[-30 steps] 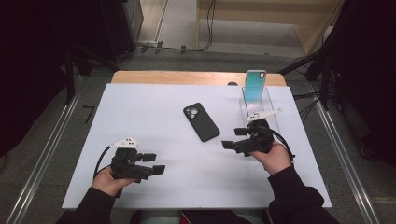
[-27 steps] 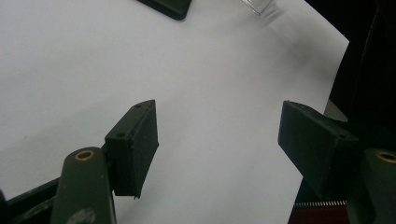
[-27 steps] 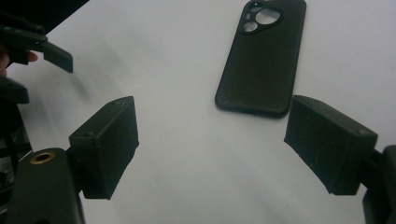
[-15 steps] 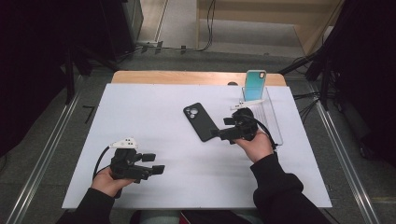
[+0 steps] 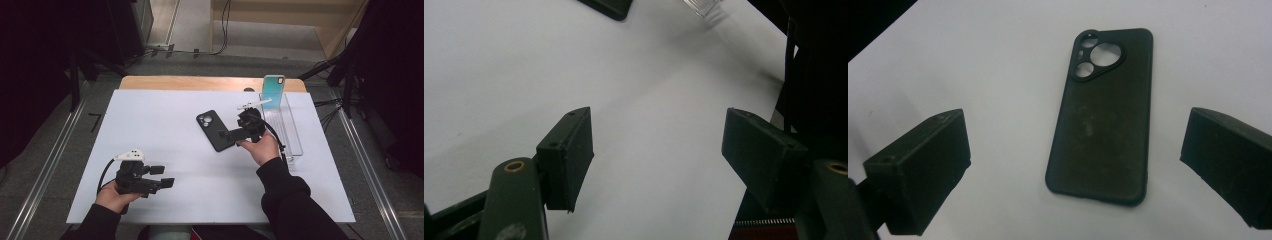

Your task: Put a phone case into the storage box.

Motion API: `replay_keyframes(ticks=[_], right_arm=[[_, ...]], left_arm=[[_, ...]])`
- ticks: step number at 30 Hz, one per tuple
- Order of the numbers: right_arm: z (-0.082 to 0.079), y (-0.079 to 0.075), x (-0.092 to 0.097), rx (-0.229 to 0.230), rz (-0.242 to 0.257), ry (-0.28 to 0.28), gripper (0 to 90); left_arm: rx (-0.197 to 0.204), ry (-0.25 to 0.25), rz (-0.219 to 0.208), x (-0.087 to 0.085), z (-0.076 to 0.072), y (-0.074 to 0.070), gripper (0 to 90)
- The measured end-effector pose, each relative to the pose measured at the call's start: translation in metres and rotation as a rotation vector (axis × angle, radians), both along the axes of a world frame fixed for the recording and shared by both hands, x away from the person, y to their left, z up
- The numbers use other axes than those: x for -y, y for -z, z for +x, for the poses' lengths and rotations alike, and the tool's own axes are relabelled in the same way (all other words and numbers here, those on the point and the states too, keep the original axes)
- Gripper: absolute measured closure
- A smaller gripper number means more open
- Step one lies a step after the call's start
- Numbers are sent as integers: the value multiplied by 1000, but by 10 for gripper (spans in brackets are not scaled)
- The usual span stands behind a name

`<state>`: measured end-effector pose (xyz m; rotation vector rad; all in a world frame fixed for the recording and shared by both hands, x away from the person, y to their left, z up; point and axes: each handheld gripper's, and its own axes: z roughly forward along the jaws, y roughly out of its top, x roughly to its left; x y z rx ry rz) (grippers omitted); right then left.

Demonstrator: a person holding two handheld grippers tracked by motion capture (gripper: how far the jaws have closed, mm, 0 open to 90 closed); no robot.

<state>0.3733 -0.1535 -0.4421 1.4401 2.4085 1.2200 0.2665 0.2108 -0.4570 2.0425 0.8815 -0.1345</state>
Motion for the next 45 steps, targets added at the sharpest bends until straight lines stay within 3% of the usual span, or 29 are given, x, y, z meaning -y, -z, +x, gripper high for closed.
replay_keyframes(ticks=[15, 16, 25, 30, 39, 45], right_arm=[[26, 8, -19, 36, -39, 25, 2], [28, 9, -21, 30, -43, 27, 35], [43, 15, -41, 29, -122, 20, 39], [46, 16, -48, 60, -113, -15, 39], [52, 27, -53, 20, -125, -6, 39], [50, 34, -56, 34, -145, -16, 39]], left_arm=[[-2, -24, 4, -6, -6, 1, 289], [-3, -25, 3, -7, -6, 1, 289], [-5, -25, 0, -8, -6, 1, 289], [-5, -24, 4, -7, -6, 2, 289], [-6, -26, -2, -8, -6, 1, 289], [-5, -24, -2, -8, -6, 1, 289]])
